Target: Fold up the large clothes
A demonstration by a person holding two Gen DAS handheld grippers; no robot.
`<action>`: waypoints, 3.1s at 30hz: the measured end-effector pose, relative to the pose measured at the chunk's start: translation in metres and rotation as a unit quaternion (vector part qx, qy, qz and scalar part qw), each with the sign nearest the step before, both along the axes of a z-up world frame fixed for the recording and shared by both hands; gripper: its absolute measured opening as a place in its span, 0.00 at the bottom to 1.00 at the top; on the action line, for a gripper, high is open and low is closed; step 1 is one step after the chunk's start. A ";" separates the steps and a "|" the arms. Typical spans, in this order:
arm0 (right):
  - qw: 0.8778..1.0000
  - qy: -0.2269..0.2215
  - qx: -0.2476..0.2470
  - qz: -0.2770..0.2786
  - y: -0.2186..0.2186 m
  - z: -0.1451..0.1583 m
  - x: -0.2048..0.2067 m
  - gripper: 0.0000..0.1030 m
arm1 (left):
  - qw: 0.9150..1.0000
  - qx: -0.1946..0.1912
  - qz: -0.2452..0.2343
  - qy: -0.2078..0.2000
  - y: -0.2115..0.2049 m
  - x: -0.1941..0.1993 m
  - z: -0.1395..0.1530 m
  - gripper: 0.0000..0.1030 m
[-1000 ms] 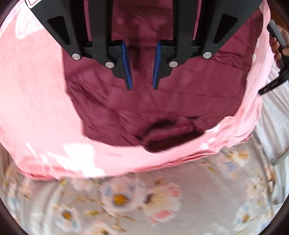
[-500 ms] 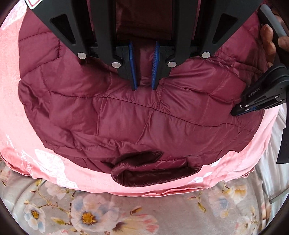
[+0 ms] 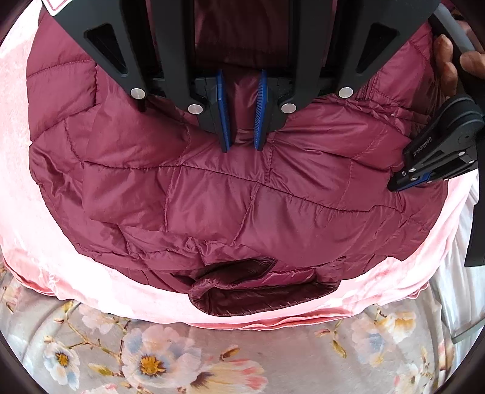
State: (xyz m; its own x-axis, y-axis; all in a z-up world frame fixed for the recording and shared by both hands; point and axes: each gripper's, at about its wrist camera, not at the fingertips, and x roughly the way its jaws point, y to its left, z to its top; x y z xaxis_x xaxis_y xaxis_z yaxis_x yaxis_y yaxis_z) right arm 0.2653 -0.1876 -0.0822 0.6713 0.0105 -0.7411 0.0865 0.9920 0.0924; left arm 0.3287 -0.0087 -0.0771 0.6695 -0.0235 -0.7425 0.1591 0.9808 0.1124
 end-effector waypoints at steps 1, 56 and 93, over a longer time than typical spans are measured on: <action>1.000 0.000 -0.001 0.000 0.000 0.000 0.000 0.14 | 1.000 0.002 -0.002 0.000 0.000 -0.001 0.000 0.09; 0.994 0.007 0.105 0.005 -0.059 -0.006 0.109 0.09 | 0.994 -0.097 -0.033 0.031 -0.018 0.109 0.010 0.15; 0.988 0.029 0.151 -0.027 -0.063 -0.010 0.179 0.00 | 0.989 -0.132 -0.006 0.072 -0.012 0.184 -0.004 0.14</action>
